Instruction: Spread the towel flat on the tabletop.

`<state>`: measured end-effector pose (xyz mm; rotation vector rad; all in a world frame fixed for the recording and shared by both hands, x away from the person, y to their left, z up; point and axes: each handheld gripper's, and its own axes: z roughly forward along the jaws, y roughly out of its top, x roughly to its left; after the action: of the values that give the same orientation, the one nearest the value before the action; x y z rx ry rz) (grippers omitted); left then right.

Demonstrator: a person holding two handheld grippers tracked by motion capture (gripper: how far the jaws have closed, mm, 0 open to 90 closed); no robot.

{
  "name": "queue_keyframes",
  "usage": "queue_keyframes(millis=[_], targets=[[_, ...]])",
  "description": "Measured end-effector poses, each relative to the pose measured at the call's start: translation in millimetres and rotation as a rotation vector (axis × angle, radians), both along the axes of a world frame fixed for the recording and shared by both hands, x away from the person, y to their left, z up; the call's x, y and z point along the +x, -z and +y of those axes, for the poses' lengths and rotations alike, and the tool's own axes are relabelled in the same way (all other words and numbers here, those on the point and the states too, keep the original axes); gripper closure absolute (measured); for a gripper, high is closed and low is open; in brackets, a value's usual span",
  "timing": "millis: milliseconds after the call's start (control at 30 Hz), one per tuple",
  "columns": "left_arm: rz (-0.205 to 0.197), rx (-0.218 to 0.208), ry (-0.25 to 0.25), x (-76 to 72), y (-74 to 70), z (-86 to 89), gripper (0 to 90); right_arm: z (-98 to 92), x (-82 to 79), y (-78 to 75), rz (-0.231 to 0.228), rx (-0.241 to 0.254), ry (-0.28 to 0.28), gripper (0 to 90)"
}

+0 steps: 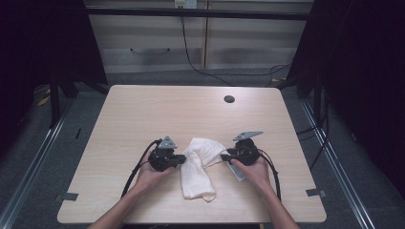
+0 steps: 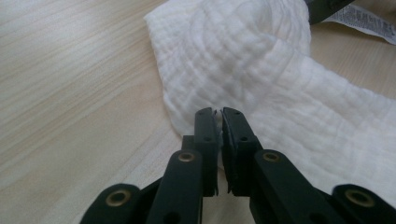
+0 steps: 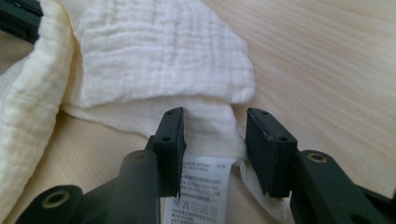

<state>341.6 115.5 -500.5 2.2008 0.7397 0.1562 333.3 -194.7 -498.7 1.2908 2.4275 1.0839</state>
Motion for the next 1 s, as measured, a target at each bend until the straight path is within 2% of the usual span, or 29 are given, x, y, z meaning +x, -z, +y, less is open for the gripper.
queue_keyframes(millis=[133, 200, 267, 367, 433, 533, 800, 933, 1000], targets=[[-0.001, 0.003, 0.001, -0.8, 1.3, 2.4, 89.4, 0.2, -2.2, 1.0, -0.014, -0.033, 0.005, 57.4], [-0.001, 0.014, 0.005, -1.5, 0.6, 4.8, 90.0, 0.3, -3.0, 1.6, -0.026, -0.041, 0.004, 64.2], [0.003, 0.001, 0.0, -2.1, 1.5, 6.4, 90.0, 1.2, -3.8, 1.7, -0.033, -0.047, 0.006, 73.2], [0.005, 0.002, -0.005, -1.3, 0.9, 10.7, 90.0, 0.1, -3.2, 0.1, -0.039, 0.002, 0.009, 83.0], [0.009, 0.0, -0.008, 0.0, 0.0, 15.0, 90.0, -1.5, -3.9, -5.1, -0.063, 0.018, 0.008, 84.7], [0.007, -0.026, -0.026, 2.6, -3.7, 22.9, 89.0, -2.5, -6.7, -15.4, -0.09, 0.047, 0.008, 85.4], [0.003, -0.116, -0.103, 9.5, -19.0, 46.5, 65.6, 4.3, -6.3, -57.4, -0.188, 0.133, -0.015, 85.7], [-0.025, -0.169, -0.144, 12.1, -28.1, 57.0, 57.9, 13.8, -3.8, -90.3, -0.244, 0.141, -0.048, 85.8], [-0.021, -0.197, -0.164, 14.5, -32.9, 61.5, 55.0, 17.7, -2.4, -109.6, -0.278, 0.16, -0.058, 85.8]])
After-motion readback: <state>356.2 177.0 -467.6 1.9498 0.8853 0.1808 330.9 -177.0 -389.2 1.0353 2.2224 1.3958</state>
